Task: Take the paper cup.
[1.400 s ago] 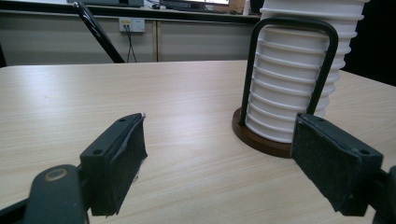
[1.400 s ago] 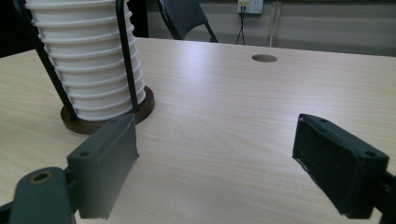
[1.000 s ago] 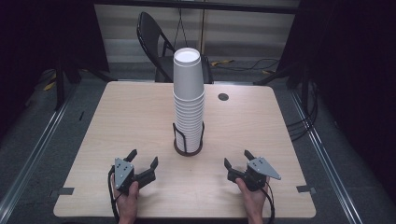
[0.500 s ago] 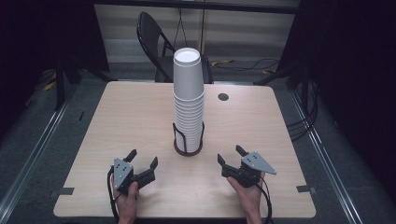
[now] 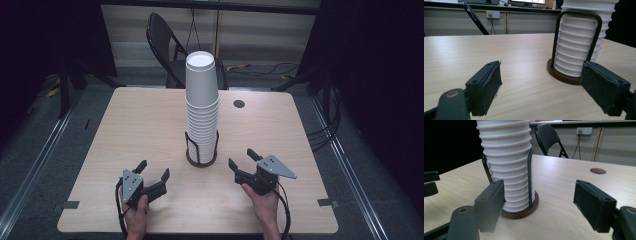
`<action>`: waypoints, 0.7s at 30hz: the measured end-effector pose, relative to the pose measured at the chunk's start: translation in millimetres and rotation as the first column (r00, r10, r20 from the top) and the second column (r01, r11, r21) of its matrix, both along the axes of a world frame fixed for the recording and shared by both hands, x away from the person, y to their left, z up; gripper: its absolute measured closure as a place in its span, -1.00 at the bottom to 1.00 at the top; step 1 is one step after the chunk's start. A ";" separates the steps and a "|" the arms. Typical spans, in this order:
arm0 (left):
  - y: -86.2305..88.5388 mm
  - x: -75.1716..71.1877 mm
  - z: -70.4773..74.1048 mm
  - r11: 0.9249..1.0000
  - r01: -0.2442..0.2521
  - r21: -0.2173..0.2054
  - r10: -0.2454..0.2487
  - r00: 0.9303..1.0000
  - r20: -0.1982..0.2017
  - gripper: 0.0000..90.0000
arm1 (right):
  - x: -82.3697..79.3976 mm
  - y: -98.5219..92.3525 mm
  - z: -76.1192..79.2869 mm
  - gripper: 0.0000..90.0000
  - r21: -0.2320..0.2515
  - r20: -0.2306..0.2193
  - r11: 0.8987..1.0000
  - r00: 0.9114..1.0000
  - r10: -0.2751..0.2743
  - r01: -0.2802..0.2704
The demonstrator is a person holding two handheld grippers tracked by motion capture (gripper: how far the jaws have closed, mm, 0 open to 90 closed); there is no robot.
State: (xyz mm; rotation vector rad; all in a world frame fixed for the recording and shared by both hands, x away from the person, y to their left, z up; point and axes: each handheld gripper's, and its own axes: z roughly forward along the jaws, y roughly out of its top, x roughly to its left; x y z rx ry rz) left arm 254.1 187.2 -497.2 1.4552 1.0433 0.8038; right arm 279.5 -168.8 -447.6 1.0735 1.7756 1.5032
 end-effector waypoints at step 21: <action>0.2 -0.1 -0.1 1.000 0.006 -0.001 -0.006 1.000 0.003 -0.63 | 13.3 14.0 39.6 -0.40 -0.029 0.003 0.996 0.996 0.084 -0.084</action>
